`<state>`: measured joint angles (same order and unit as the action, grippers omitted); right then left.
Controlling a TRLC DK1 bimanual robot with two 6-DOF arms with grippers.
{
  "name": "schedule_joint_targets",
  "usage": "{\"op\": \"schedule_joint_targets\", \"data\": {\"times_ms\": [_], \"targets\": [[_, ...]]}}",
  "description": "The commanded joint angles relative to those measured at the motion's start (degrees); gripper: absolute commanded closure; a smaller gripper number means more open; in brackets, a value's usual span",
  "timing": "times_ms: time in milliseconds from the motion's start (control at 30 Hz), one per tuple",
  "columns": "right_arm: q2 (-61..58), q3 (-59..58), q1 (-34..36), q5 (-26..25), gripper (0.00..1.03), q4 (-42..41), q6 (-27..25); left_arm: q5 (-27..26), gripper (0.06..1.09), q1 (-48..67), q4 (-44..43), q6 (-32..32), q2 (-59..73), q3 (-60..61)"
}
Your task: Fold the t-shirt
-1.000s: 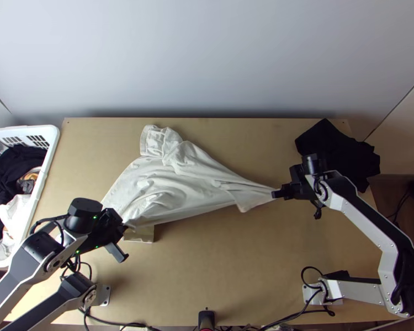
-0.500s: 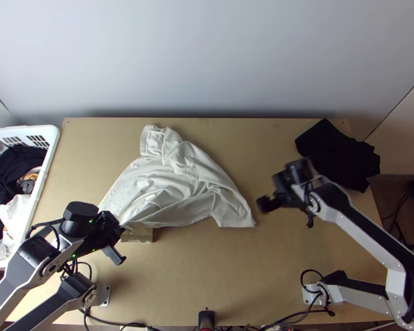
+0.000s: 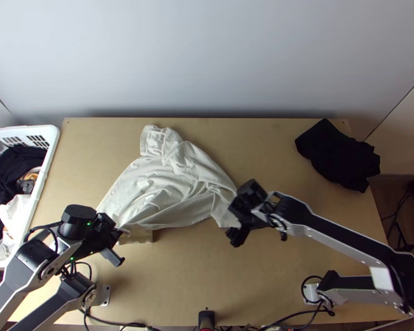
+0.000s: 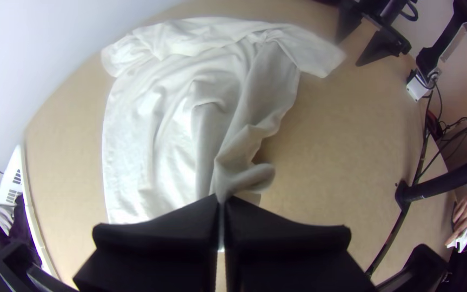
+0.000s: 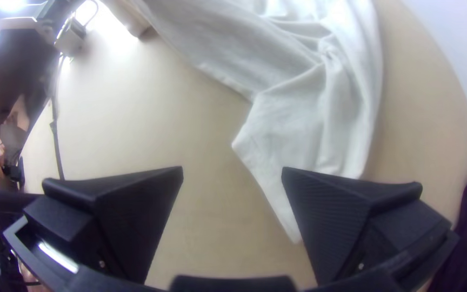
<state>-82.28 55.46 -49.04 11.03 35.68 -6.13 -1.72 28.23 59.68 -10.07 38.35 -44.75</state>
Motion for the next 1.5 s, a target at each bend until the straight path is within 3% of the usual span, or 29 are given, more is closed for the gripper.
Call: {"op": "schedule_joint_targets", "data": {"times_ms": [0,133,467,533,700,833,867,1267,1467], "targets": [[-8.9,3.2,-3.5,0.1,0.19,-4.6,-0.5,0.0,1.05,-2.0,0.4,0.7,-1.2,0.9],[-12.2,3.4,-3.5,0.1,0.28,-6.2,1.1,0.0,1.05,-3.3,0.4,0.7,-1.4,0.8],[-15.4,3.5,-2.7,-0.8,0.30,-7.9,1.3,0.1,1.05,-3.3,0.4,0.0,-1.2,0.5],[-15.8,3.9,-2.5,-0.9,0.46,-8.2,1.3,0.1,1.05,-3.3,0.4,-0.1,-1.2,0.3],[-15.7,3.5,-1.7,-2.6,0.70,-9.7,0.7,0.1,1.05,-3.3,0.4,-0.7,-1.0,0.4],[-15.4,3.2,-1.5,-4.4,0.98,-10.6,-0.7,0.1,1.05,-3.3,0.4,-0.8,-0.7,0.1],[-15.1,3.2,-1.4,-4.5,1.00,-10.6,-1.1,0.1,1.05,-3.3,0.4,-0.9,-0.7,0.1],[-7.8,4.1,3.5,-4.6,1.00,-9.4,-1.8,0.2,1.05,-4.2,0.4,-1.1,-1.0,-1.0],[-2.7,9.6,10.1,-4.6,1.00,-2.7,-2.0,0.3,1.05,-7.8,-0.5,-1.2,-0.8,-3.9]]}}
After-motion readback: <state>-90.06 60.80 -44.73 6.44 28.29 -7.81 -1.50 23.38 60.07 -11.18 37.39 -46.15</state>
